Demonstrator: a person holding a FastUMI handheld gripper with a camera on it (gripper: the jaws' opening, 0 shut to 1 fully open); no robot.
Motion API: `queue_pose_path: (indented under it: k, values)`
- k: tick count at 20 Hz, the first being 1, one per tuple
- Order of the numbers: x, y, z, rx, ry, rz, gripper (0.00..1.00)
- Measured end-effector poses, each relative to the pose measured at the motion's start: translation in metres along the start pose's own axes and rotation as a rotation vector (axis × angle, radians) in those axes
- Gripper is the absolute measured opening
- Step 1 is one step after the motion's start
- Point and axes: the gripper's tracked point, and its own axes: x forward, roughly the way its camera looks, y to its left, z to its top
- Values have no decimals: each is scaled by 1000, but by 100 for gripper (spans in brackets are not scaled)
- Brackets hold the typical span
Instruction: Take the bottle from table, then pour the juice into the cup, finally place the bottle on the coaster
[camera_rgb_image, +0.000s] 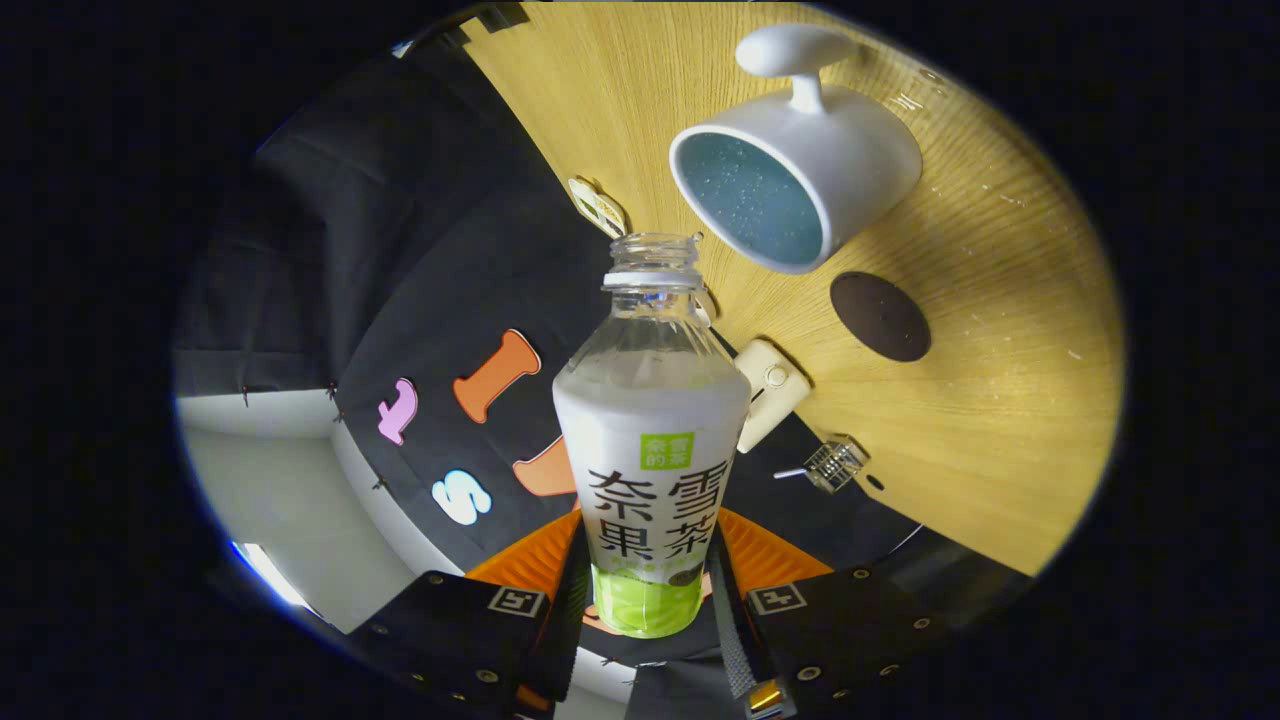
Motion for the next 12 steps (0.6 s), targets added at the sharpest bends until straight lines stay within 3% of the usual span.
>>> queue_pose_path:
  k: [5,8,12]
  values:
    - [5,-44,4,-367,17,-89,59]
    - [1,-43,-2,-638,34,-48,59]
    - [0,-19,-29,-971,41,66,59]
